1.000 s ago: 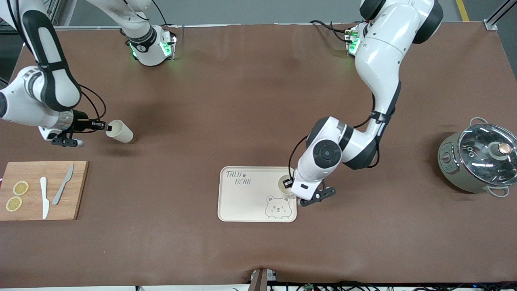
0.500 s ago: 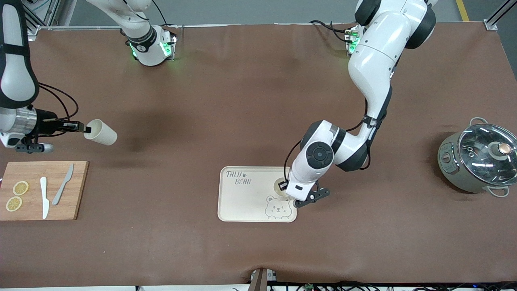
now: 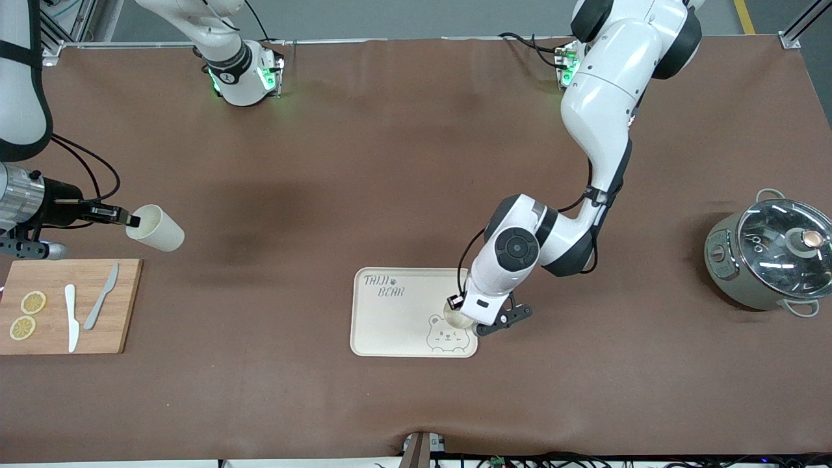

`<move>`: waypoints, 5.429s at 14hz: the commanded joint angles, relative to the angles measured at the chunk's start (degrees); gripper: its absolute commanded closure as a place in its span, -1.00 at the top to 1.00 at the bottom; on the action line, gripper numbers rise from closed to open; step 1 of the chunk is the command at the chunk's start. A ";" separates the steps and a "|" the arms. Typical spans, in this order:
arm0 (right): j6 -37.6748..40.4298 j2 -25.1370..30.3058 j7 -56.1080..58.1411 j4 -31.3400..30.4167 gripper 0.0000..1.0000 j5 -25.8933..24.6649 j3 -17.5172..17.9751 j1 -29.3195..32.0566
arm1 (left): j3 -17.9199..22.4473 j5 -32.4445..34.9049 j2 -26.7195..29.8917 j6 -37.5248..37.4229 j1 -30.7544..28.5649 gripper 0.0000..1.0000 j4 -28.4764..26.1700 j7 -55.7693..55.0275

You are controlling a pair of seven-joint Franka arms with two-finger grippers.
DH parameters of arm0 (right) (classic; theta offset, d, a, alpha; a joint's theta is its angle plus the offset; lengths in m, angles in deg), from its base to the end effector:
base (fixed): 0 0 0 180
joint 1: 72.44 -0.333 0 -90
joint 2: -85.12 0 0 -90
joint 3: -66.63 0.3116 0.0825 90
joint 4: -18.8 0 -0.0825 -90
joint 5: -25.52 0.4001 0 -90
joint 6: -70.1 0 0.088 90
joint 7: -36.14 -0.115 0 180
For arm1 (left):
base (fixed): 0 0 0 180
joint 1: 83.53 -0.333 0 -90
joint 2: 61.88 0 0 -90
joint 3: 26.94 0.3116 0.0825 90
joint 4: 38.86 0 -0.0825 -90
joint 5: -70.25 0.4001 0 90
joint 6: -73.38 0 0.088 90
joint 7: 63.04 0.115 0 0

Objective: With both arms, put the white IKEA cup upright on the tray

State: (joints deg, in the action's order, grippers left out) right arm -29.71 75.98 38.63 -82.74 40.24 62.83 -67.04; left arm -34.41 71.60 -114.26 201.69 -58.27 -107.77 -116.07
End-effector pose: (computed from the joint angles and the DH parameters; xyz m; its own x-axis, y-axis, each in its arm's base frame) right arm 0.5967 -0.0697 0.4369 0.9701 -0.1595 -0.1829 -0.2008 -0.9509 -0.2357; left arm 0.6746 -0.3993 0.2209 0.9215 0.3882 0.0102 0.3823 -0.9116 0.1513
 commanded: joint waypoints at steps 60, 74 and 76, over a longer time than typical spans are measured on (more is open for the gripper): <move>9.96 -17.07 -53.84 31.93 1.00 8.22 0.38 -18.25 | 1.66 -1.96 56.16 -39.45 -27.90 1.00 -24.25 50.73; 14.38 13.26 -7.71 8.12 1.00 -12.96 -0.24 -9.62 | 1.49 -1.18 56.16 -39.36 -27.72 1.00 -24.61 51.27; 14.03 13.98 -0.23 7.85 1.00 -13.05 -0.41 -8.05 | 1.49 -1.18 56.07 -39.36 -27.81 1.00 -24.52 51.27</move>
State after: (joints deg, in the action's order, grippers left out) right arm -13.86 86.84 32.48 -71.33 28.52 61.66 -76.95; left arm -32.74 70.84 -58.81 163.05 -85.68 -132.24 -65.57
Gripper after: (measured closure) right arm 0.000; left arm 0.000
